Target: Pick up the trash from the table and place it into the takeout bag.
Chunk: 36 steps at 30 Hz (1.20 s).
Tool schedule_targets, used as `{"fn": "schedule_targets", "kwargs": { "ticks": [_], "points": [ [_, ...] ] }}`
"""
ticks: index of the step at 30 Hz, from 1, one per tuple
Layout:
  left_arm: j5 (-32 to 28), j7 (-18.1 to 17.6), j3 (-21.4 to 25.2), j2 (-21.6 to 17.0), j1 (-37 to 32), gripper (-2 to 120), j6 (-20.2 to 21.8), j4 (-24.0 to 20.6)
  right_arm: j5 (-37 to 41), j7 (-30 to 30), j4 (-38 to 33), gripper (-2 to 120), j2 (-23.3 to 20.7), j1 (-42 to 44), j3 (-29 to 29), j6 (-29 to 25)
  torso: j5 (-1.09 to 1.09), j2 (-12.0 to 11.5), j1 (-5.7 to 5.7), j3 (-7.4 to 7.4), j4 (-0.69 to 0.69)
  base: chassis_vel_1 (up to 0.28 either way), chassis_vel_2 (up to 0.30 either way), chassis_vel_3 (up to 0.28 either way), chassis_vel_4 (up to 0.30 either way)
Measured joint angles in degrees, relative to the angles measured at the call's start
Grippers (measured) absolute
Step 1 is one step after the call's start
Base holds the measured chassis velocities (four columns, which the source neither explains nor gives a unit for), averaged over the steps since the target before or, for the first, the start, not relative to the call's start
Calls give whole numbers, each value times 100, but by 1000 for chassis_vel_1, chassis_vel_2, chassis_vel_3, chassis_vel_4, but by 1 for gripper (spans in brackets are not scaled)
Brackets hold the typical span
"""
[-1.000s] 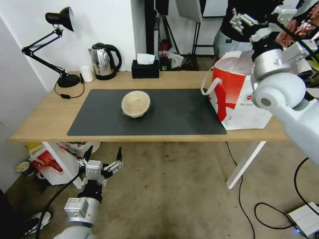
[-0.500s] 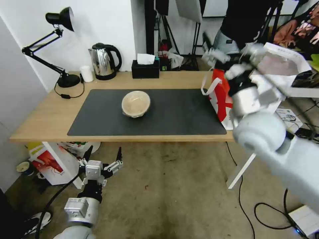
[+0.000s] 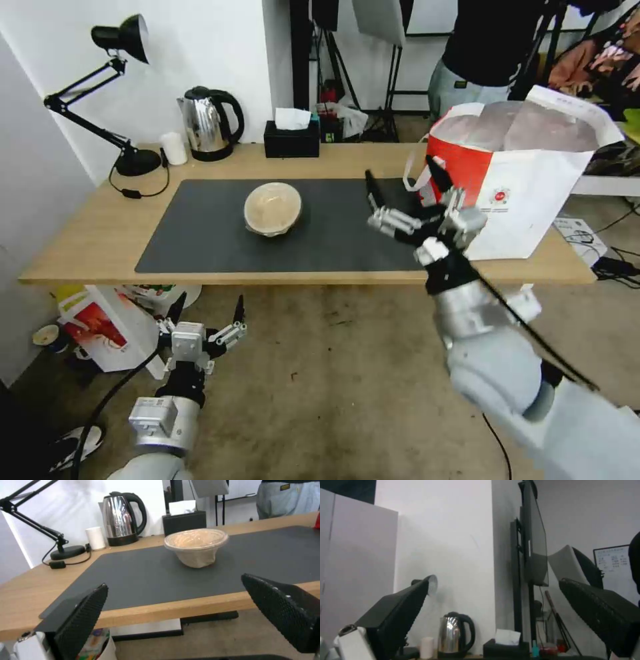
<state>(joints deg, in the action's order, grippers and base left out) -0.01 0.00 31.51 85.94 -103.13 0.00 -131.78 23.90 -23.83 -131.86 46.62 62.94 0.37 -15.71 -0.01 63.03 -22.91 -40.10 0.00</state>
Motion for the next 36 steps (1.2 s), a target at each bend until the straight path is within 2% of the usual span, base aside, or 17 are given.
{"fn": "schedule_targets", "kwargs": {
  "ticks": [4, 9, 16, 24, 36],
  "points": [
    [1, 0, 0, 0, 0, 100, 0, 0, -304, -67, -107, 100, 2, 363, 14, -86, 0, 0, 0, 0, 0, 0, 0, 0, 0],
    [0, 0, 0, 0, 0, 100, 0, 0, -1044, -471, -238, 100, 129, 1135, 217, -270, 2, 0, 0, 0, -2, 0, 0, 0, 0],
    [1, 0, 0, 0, 0, 100, 0, 0, -1499, -727, -228, 100, 191, 1613, 489, -502, 1, 0, -1, 0, 0, 0, 0, 0, 0],
    [0, 0, 0, 0, 0, 100, 0, 0, -2307, -1056, -134, 100, 385, 2162, 497, -763, 1, 0, -1, 0, 0, 0, 0, 0, 0],
    [0, 0, 0, 0, 0, 100, 0, 0, -2823, -1475, 51, 100, 564, 2733, 343, -977, 1, 0, -1, 0, 0, 0, 0, 0, 0]
  ]
}}
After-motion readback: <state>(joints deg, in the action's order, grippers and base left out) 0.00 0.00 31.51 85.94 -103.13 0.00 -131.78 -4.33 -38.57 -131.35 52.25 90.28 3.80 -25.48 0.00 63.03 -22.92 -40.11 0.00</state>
